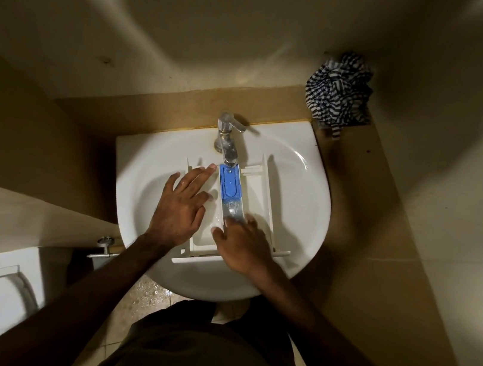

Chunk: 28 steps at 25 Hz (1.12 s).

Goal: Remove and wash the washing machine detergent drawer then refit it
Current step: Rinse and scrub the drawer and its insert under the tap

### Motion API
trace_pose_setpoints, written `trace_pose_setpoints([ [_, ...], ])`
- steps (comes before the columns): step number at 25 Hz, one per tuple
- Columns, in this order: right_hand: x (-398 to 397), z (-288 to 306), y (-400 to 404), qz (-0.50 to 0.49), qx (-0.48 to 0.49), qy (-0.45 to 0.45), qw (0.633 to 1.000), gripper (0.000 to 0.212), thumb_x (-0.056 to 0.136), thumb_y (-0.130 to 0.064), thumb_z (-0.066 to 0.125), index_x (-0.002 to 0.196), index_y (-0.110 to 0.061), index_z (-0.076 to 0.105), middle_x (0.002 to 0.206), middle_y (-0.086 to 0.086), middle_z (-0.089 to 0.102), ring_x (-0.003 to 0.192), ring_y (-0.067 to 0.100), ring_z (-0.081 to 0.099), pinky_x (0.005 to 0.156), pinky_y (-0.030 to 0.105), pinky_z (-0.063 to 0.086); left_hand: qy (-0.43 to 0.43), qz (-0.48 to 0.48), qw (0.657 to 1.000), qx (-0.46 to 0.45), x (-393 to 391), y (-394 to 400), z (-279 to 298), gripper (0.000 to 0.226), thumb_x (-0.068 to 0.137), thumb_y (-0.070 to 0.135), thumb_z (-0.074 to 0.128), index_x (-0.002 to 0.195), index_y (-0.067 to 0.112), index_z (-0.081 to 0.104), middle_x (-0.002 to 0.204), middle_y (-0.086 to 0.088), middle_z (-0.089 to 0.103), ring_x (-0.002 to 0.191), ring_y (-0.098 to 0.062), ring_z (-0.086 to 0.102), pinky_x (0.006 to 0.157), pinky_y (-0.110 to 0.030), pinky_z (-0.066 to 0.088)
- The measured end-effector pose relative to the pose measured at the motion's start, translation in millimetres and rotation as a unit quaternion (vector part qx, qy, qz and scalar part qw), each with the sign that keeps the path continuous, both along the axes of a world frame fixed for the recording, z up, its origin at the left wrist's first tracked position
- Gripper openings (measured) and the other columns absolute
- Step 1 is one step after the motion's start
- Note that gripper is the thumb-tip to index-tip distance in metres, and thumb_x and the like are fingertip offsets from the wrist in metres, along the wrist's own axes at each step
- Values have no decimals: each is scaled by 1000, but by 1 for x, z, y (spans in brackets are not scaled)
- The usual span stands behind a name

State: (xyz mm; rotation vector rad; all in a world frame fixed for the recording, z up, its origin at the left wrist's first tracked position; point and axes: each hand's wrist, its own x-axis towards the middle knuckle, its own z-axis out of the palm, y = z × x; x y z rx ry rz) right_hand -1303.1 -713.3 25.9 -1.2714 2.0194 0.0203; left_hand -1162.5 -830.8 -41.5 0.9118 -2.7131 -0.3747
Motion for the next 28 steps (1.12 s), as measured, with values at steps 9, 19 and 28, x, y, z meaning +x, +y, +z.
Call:
trace_pose_setpoints([
  [9,10,-7,15,17,32,11,999,68,107,-55,34,162,-17,25,166,18,32,156,36,20,124,55,20,-2,2,1000,-1,0,0,2,33,89,22,46,107,16,73,169,-4,34,153,-31,35,119,-61,30],
  [19,19,-6,10,-10,4,21,1000,63,107,-53,37,158,-17,35,162,19,40,153,39,26,122,52,26,-5,-1,1000,-2,4,-2,3,36,89,23,44,108,16,74,168,-5,35,154,-31,34,120,-61,28],
  [28,26,-6,1,-12,-22,25,999,65,109,-49,36,163,-15,24,168,15,32,159,37,13,124,52,21,10,0,1000,26,5,1,10,45,89,22,40,119,16,73,167,-7,37,154,-31,35,122,-63,25],
])
